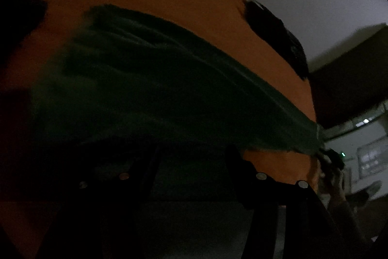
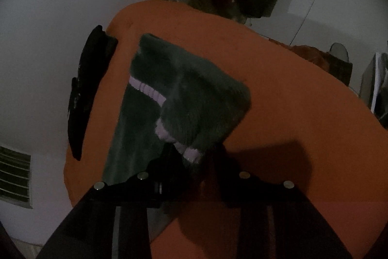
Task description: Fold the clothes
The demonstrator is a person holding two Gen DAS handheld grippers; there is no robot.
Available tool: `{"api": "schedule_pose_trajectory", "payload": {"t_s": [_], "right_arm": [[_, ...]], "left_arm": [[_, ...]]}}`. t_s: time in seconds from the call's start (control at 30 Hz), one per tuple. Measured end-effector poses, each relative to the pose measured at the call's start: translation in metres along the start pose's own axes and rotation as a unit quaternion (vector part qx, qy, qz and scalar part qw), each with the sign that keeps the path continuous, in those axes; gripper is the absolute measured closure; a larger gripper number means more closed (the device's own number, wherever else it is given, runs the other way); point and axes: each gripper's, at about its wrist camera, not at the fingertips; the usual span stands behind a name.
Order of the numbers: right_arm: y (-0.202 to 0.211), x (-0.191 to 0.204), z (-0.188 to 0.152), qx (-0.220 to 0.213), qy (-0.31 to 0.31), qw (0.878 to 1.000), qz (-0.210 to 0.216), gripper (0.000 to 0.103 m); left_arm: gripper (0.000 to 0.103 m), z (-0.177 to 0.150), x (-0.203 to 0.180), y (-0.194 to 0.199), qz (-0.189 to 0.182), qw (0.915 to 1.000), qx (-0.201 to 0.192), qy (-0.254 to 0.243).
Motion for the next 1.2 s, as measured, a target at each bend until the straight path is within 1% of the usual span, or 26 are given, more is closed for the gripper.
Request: {"api": "schedule_pose_trajectory", "payload": {"t_s": [0.03, 0.07, 0.13, 0.17, 0.27, 0.3, 0.37, 0.4, 0.43, 0.47, 0.6, 0.7, 0.73, 0.77, 0.8, 0.83, 0.9, 0.97, 1.03, 1.2], "right_arm": [[-0.002, 0.0, 0.002, 0.004, 0.001, 1.0, -0.013, 0.071], [-0.001, 0.001, 0.005, -0.004, -0.005, 1.0, -0.024, 0.071], [0.0, 0.002, 0.01, -0.012, -0.018, 1.0, -0.015, 0.07], [0.001, 0.0, 0.01, -0.005, -0.02, 1.0, -0.02, 0.07], [-0.005, 0.001, 0.016, 0.013, -0.027, 0.999, -0.043, 0.07], [0.001, 0.0, 0.015, 0.012, -0.042, 0.998, -0.05, 0.07], [0.012, -0.001, 0.013, 0.011, -0.075, 0.995, -0.062, 0.065], [0.022, -0.003, 0.011, -0.003, -0.082, 0.994, -0.066, 0.057], [0.035, -0.005, 0.009, -0.025, -0.079, 0.994, -0.074, 0.052], [0.035, -0.006, 0.013, -0.028, -0.072, 0.995, -0.067, 0.046], [0.032, -0.011, 0.031, -0.037, -0.045, 0.997, -0.04, 0.046], [0.017, -0.002, 0.043, -0.042, -0.026, 0.998, -0.05, 0.046], [0.012, 0.0, 0.045, -0.035, -0.019, 0.997, -0.059, 0.046], [0.008, 0.002, 0.047, -0.028, -0.012, 0.997, -0.067, 0.05], [0.005, 0.003, 0.046, -0.029, -0.006, 0.997, -0.077, 0.073], [0.007, 0.005, 0.045, -0.035, -0.008, 0.996, -0.081, 0.078], [0.012, 0.007, 0.042, -0.047, -0.012, 0.995, -0.088, 0.083], [0.03, 0.013, 0.037, -0.074, -0.009, 0.995, -0.058, 0.084], [0.049, 0.02, 0.033, -0.107, 0.017, 0.994, -0.01, 0.084], [0.048, -0.01, 0.035, -0.099, -0.018, 0.995, 0.005, 0.085]], "left_arm": [[0.046, 0.002, -0.005, -0.006, -0.003, 1.0, 0.005, -0.001], [0.046, 0.001, -0.007, -0.01, -0.006, 0.9999, 0.011, -0.002], [0.046, 0.012, -0.007, -0.023, -0.007, 0.9997, 0.023, -0.003], [0.046, 0.015, -0.006, -0.028, -0.008, 0.9996, 0.029, -0.002], [0.046, 0.0, 0.013, -0.022, -0.006, 0.999, 0.039, 0.02], [0.046, -0.004, 0.019, -0.021, -0.006, 0.9988, 0.041, 0.027], [0.046, -0.005, 0.027, -0.023, -0.012, 0.9982, 0.045, 0.039], [0.046, -0.006, 0.03, -0.024, -0.015, 0.9978, 0.046, 0.045], [0.046, -0.006, 0.033, -0.025, -0.018, 0.9974, 0.048, 0.051], [0.046, -0.006, 0.032, -0.027, -0.019, 0.9973, 0.047, 0.052], [0.046, -0.004, 0.026, -0.043, -0.036, 0.9953, 0.066, 0.061], [0.046, -0.004, 0.027, -0.047, -0.04, 0.9938, 0.077, 0.069], [0.046, -0.005, 0.028, -0.047, -0.039, 0.9938, 0.077, 0.07], [0.046, -0.005, 0.027, -0.046, -0.038, 0.9941, 0.076, 0.068], [0.046, -0.007, 0.027, -0.044, -0.038, 0.9943, 0.074, 0.066], [0.046, -0.008, 0.027, -0.042, -0.038, 0.9946, 0.072, 0.064], [0.046, -0.011, 0.025, -0.04, -0.036, 0.9952, 0.069, 0.059], [0.046, -0.015, 0.026, -0.039, -0.035, 0.9954, 0.069, 0.055], [0.046, -0.018, 0.029, -0.036, -0.037, 0.9955, 0.071, 0.052], [0.046, -0.019, 0.037, -0.035, -0.043, 0.9945, 0.076, 0.058]]}}
Point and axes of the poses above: each gripper's, at about its wrist camera, not at the fingertips, and y roughly against the way its jaws point, x to its left, z to its top, and after that the axes turned 11 degrees about z, right-handed
